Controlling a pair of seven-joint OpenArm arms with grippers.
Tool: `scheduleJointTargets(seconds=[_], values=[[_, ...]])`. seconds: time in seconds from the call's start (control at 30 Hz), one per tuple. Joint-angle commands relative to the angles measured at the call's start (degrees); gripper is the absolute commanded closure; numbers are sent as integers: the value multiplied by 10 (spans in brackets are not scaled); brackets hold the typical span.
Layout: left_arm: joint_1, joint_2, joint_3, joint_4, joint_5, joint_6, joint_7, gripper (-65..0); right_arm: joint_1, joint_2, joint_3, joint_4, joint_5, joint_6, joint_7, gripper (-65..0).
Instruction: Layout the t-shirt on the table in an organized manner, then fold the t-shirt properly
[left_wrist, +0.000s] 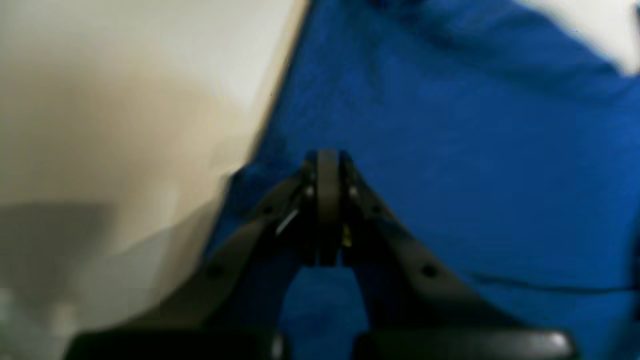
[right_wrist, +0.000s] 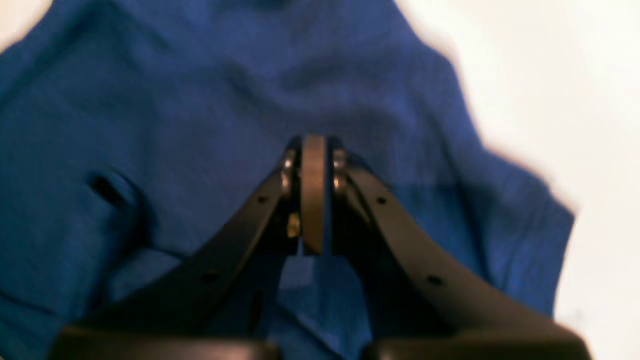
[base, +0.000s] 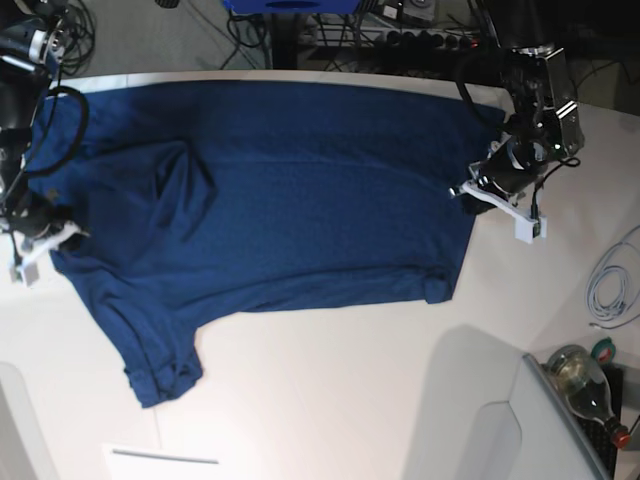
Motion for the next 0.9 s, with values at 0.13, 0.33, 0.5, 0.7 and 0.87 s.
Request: scheduleJointTargets(seconds=[0.13,0.33,0.5,0.7,0.87], values=[[1,18,-38,8,63,-5,-9,0,2,28,6,-29,7,2,35,-20],[16,14,-51,10,73,-6,-9,0,-26,26,6,-25,7,2,48,-18],[31,7,-51,13,69,-6,-22,0,-58,23,4,18,7,2,48,-18],[29,6,-50,15,68,-5,-52,0,-96,8,3,156,7,-8,46,-18],[10,7,-50,63,68,-5,-52,0,-70,8,0,188,7,-41,46,-29]])
